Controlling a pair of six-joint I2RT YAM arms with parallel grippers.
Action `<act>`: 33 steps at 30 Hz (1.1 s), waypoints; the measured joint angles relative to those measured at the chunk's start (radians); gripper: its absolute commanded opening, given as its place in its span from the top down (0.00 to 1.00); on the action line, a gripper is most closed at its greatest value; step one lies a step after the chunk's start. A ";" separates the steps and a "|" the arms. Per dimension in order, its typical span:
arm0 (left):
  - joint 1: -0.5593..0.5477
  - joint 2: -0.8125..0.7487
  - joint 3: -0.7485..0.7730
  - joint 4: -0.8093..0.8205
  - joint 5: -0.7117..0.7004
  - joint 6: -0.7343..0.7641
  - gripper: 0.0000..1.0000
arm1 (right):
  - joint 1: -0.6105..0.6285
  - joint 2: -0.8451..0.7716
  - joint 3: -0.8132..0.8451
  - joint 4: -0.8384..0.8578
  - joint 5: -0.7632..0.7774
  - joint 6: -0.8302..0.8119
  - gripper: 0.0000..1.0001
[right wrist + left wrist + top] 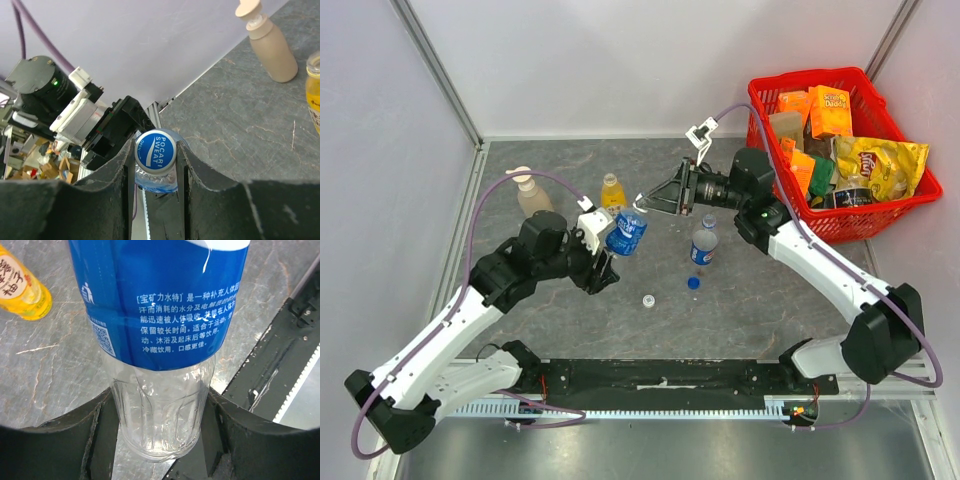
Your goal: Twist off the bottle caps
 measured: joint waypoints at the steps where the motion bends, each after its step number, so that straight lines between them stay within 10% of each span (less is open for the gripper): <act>1: 0.000 -0.003 0.000 0.003 0.018 0.001 0.98 | 0.000 -0.006 -0.002 0.006 -0.010 -0.003 0.99; 33: -0.001 0.028 -0.021 0.267 0.779 -0.006 0.98 | 0.002 -0.223 -0.098 0.573 -0.349 0.132 0.95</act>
